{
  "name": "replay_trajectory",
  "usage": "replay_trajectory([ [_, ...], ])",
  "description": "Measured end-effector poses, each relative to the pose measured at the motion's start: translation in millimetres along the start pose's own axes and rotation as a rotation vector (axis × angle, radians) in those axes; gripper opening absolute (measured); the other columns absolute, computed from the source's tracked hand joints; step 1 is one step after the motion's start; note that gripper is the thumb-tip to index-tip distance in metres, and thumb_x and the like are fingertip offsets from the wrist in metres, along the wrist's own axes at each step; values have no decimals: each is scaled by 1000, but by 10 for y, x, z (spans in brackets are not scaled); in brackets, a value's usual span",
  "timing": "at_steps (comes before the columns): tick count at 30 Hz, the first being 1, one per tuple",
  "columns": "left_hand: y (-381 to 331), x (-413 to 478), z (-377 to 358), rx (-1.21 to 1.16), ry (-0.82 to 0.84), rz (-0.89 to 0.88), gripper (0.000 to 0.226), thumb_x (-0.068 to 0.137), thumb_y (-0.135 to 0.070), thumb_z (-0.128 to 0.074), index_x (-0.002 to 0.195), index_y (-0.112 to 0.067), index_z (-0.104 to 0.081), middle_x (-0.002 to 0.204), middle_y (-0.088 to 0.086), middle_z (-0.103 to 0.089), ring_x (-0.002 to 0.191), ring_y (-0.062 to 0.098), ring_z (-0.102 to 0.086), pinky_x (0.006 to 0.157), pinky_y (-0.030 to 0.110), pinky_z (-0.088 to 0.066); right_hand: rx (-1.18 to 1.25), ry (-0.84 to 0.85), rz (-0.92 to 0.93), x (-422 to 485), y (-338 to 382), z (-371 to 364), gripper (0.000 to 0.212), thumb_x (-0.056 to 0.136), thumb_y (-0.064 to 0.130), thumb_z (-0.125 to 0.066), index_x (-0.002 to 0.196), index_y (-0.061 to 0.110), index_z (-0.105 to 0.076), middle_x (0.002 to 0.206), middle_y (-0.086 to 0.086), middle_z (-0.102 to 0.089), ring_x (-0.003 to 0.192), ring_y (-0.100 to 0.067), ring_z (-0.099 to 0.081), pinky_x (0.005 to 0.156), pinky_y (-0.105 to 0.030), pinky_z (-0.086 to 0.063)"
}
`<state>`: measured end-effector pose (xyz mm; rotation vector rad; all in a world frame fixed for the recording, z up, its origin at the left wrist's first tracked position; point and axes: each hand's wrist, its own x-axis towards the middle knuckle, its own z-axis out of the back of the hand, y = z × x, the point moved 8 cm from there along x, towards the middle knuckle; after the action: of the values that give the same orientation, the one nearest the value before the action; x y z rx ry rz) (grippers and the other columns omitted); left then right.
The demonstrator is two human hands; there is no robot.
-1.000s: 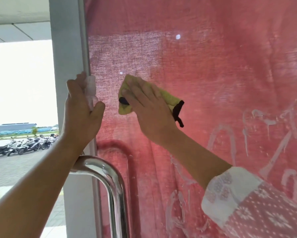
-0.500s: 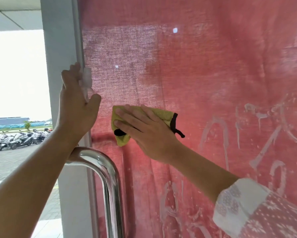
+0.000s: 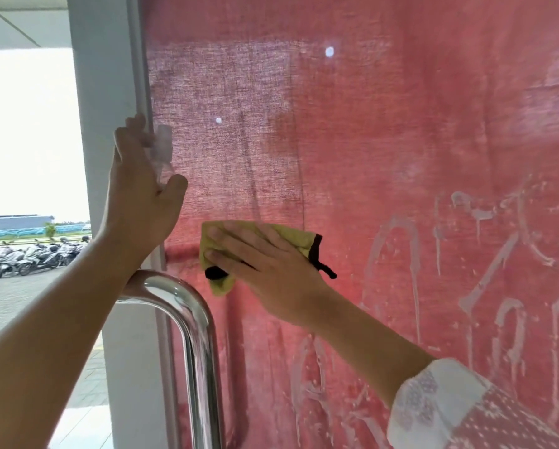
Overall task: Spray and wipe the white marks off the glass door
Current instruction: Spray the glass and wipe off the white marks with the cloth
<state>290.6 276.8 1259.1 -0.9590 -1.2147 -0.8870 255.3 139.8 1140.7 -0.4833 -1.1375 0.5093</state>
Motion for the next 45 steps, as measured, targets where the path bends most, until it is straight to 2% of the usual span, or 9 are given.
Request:
replay_trajectory([
  [3, -39, -15, 1, 5, -18, 20, 48, 84, 7, -57, 111, -16, -24, 150, 22, -29, 137, 29, -33, 97, 23, -28, 14, -76, -105, 144, 57, 8, 53, 88, 0, -39, 139, 11, -47, 152, -8, -34, 144, -27, -23, 119, -47, -10],
  [10, -124, -24, -16, 11, 21, -3, 52, 80, -9, -55, 126, -3, -32, 128, 13, -40, 108, 19, -42, 75, 21, -34, -46, 190, 238, -422, 126, -77, 55, 91, 2, -31, 143, 17, -41, 155, -2, -29, 145, -20, -18, 120, -40, -5],
  [19, -449, -139, -309, 23, 94, -58, 70, 77, -18, -50, 140, 3, -27, 132, 14, -43, 112, 15, -41, 83, 28, -33, -58, -130, -220, -262, -718, 501, 52, 91, 2, -48, 141, 11, -44, 153, -10, -32, 144, -27, -21, 118, -47, -13],
  [24, -707, -333, -646, -15, 148, -59, 54, 86, -5, -55, 132, 9, -30, 141, 18, -38, 115, 11, -36, 83, 32, -37, -72, 23, 29, -786, -465, 313, 59, 89, 0, -53, 144, 14, -39, 154, -6, -28, 145, -24, -19, 119, -44, -10],
  [27, -826, -473, -825, -42, 154, -49, 57, 85, -11, -51, 133, 10, -28, 140, 17, -38, 115, 9, -37, 85, 27, -34, -104, 120, 102, -1129, -638, 382, 58, 91, 2, -53, 146, 15, -36, 155, -4, -26, 145, -22, -18, 119, -43, -12],
  [32, -1024, -672, -1035, -59, 143, -64, 56, 89, -2, -53, 136, 10, -25, 146, 8, -30, 120, 4, -34, 94, 22, -32, -117, 18, -100, -1152, -1133, 713, 53, 94, 3, -42, 145, 14, -38, 154, -6, -28, 145, -24, -20, 119, -43, -11],
  [37, -1146, -827, -1207, -74, 149, -49, 61, 89, -7, -51, 141, 9, -23, 147, 3, -23, 122, -4, -30, 96, -5, -17, -75, -35, -130, -1303, -996, 639, 55, 92, -1, -43, 145, 13, -38, 153, -8, -29, 145, -26, -20, 119, -45, -12],
  [41, -1224, -959, -1296, -86, 152, -45, 61, 92, -3, -54, 143, 3, -22, 151, 8, -25, 129, -12, -24, 104, -1, -15, -115, 134, 138, -1692, -1020, 646, 55, 94, -1, -36, 147, 15, -33, 155, -5, -24, 146, -22, -17, 120, -43, -10],
  [45, -1293, -1038, -1339, -85, 143, -67, 55, 93, -13, -52, 141, -8, -25, 141, 5, -33, 123, 3, -33, 100, 2, -22, -134, 49, -67, -1679, -1468, 869, 54, 93, 0, -41, 145, 15, -37, 155, -6, -26, 145, -24, -18, 119, -44, -13],
])
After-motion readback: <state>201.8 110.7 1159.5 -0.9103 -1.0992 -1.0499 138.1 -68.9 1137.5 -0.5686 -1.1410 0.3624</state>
